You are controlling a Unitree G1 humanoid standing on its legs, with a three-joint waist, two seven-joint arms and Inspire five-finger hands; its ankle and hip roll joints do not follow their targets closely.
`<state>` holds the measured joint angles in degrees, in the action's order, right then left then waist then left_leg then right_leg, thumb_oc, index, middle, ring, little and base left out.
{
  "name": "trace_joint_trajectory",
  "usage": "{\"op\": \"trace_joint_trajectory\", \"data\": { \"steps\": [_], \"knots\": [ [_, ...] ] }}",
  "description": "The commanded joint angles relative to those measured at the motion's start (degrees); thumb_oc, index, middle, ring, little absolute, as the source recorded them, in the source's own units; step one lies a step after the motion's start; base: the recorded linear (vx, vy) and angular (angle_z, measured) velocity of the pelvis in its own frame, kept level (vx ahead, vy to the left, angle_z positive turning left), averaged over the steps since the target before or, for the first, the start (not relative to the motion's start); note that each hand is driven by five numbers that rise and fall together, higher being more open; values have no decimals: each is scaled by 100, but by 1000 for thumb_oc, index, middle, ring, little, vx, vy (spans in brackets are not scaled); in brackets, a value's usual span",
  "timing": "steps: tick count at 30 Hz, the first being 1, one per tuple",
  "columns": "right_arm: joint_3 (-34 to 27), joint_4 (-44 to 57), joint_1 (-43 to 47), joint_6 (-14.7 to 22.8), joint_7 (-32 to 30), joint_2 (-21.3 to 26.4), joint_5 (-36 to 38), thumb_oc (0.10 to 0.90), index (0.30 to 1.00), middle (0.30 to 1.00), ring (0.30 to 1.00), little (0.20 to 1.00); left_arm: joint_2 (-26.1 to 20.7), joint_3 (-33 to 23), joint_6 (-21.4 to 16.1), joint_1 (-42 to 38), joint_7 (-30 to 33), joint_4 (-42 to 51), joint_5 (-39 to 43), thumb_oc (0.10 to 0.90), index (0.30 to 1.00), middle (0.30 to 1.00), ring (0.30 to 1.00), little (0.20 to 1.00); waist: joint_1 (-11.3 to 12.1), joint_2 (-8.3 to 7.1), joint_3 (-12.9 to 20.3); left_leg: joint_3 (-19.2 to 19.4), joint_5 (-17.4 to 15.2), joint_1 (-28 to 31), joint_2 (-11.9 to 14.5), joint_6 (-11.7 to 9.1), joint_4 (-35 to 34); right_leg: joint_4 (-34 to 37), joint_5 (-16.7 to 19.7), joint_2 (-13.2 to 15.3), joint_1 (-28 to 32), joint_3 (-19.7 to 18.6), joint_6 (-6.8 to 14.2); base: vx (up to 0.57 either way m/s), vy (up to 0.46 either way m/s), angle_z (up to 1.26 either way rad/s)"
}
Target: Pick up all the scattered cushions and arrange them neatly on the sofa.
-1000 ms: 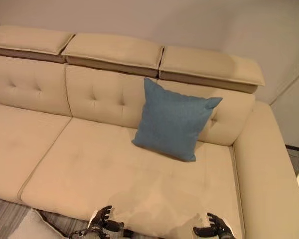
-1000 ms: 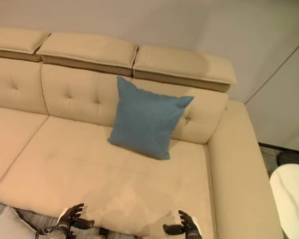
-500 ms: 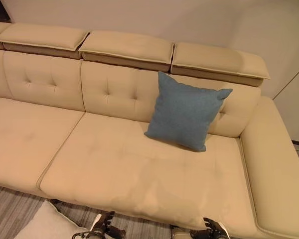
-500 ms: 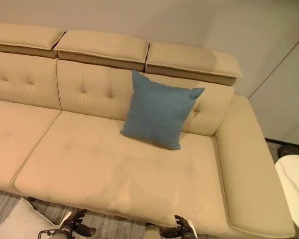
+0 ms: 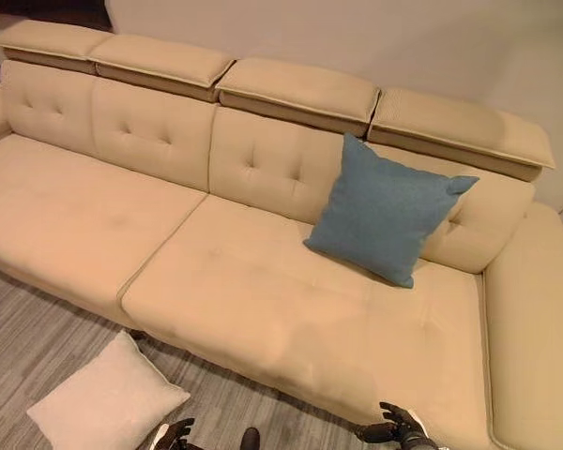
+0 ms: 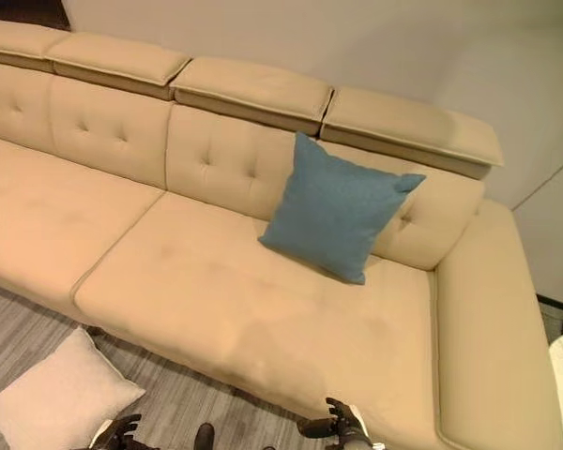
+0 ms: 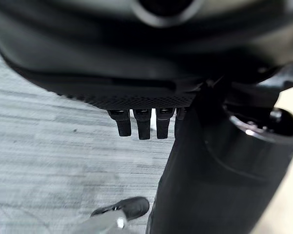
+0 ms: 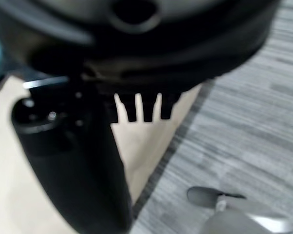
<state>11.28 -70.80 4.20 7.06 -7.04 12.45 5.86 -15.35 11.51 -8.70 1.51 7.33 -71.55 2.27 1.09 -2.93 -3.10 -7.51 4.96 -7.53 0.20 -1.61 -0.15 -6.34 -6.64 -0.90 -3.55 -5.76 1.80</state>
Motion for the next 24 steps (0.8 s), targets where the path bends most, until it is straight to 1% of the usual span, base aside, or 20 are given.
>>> {"op": "trace_joint_trajectory", "data": {
  "steps": [1,2,3,5,6,7,8,10,11,12,13,14,15,16,18,19,20,21,22,24],
  "knots": [
    [61,407,75,197,-156,326,190,800,900,900,900,900,23,13,-224,-643,142,64,189,800,900,900,900,900,-15,-253,-174,-249,-461,-310,-310,-22,202,453,317,94,-21,86,268,-136,-77,90],
    [60,405,78,198,-156,326,190,800,900,900,900,900,24,13,-224,-645,142,64,189,800,900,900,900,900,-30,-250,-170,-263,-457,-319,-313,-24,203,452,315,95,-26,100,268,-284,-81,91],
    [44,446,168,192,-221,415,204,800,900,900,900,900,61,99,-237,-759,189,130,273,800,900,900,900,900,0,-192,-343,-308,-238,-643,-371,-123,238,435,319,81,-159,288,228,-282,-59,52],
    [35,457,207,177,-254,472,144,800,900,900,900,900,96,160,-231,-798,198,147,240,800,900,900,900,900,-39,-193,-383,-59,-321,-769,-391,-82,367,413,380,152,-301,497,195,-259,-40,80],
    [36,457,207,178,-254,473,144,800,900,900,900,900,97,160,-231,-797,199,147,240,800,900,900,900,900,-45,-190,-384,-65,-333,-774,-393,-82,384,410,375,152,-298,504,195,-152,1,102],
    [6,434,139,152,-263,465,98,800,900,900,900,900,110,153,-207,-719,163,119,160,800,900,900,900,900,-89,-229,-345,241,-558,-610,-331,-56,609,486,470,280,-307,763,184,-114,11,78],
    [-10,412,104,164,-271,470,76,800,900,900,900,900,116,139,-204,-675,156,54,117,800,900,900,900,900,-129,-265,-324,362,-758,-512,-328,-47,790,548,529,369,-281,905,188,-119,12,81],
    [-42,369,47,165,-265,466,65,800,900,900,900,900,126,128,-181,-605,134,-17,45,800,900,900,900,900,-189,-286,-263,615,-957,-274,-245,-43,850,645,560,445,-201,1135,197,-58,43,110],
    [-63,349,-7,166,-243,458,60,800,900,900,900,900,133,114,-167,-588,113,-38,-10,800,900,900,900,900,-269,-295,-191,1068,-1136,19,-57,-48,857,755,612,518,-163,1417,223,-69,60,118],
    [-63,349,-5,166,-243,456,60,800,900,900,900,900,131,113,-167,-589,113,-38,-10,800,900,900,900,900,-279,-300,-177,1062,-1118,1,-65,-47,849,756,618,525,-181,1425,224,-102,75,118],
    [-78,343,-29,166,-236,457,65,800,900,900,900,900,120,120,-171,-600,97,-30,-30,800,900,900,900,900,-328,-299,-164,1334,-1193,147,55,-62,880,823,659,559,-158,1596,253,-46,32,115],
    [-78,343,-27,166,-236,455,65,800,900,900,900,900,118,119,-170,-601,96,-30,-30,800,900,900,900,900,-341,-306,-146,1325,-1173,124,45,-60,871,824,665,568,-180,1606,254,-110,115,120],
    [-96,332,-64,170,-228,437,74,800,900,900,900,900,101,137,-185,-617,69,4,-57,800,900,900,900,900,-406,-257,-105,1660,-1257,404,153,-114,697,919,714,601,-131,1890,314,-88,127,123],
    [-95,311,-90,153,-229,424,47,800,900,900,900,900,93,162,-184,-599,65,40,-81,800,900,900,900,900,-420,-239,-72,1716,-1210,411,157,-115,561,907,731,618,-156,1988,322,-117,259,131],
    [-26,259,-22,118,-219,331,-17,800,900,900,900,900,8,117,-161,-553,52,40,-91,800,900,900,900,900,-348,-302,-98,1424,-1111,502,25,-71,196,768,786,633,-105,2054,362,-92,226,126],
    [22,251,11,108,-188,274,-62,800,900,900,900,900,-44,76,-137,-512,35,4,-129,800,900,900,900,900,-270,-313,-107,1295,-1089,560,-44,2,53,677,744,623,-83,2006,396,-100,176,74],
    [26,278,61,110,-167,222,-42,800,900,900,900,900,-117,21,-128,-520,44,-40,-115,800,900,900,900,900,-253,-333,-142,1139,-1052,553,-107,68,9,515,708,593,-145,1787,404,-69,145,41],
    [25,277,64,110,-167,220,-42,800,900,900,900,900,-120,20,-128,-522,44,-40,-115,800,900,900,900,900,-265,-340,-121,1130,-1036,521,-116,71,9,515,715,603,-172,1795,405,-27,135,47],
    [34,308,96,116,-152,178,-17,800,900,900,900,900,-188,-20,-142,-535,54,-72,-91,800,900,900,900,900,-320,-328,-172,930,-1011,535,-192,144,1,298,670,386,-348,1078,444,30,117,84],
    [10,328,46,148,-135,161,77,800,900,900,900,900,-275,-12,-166,-588,45,-82,-159,800,900,900,900,900,-427,-309,-146,674,-923,576,-299,176,-140,253,597,54,-393,200,485,59,122,109]
  ]
}}
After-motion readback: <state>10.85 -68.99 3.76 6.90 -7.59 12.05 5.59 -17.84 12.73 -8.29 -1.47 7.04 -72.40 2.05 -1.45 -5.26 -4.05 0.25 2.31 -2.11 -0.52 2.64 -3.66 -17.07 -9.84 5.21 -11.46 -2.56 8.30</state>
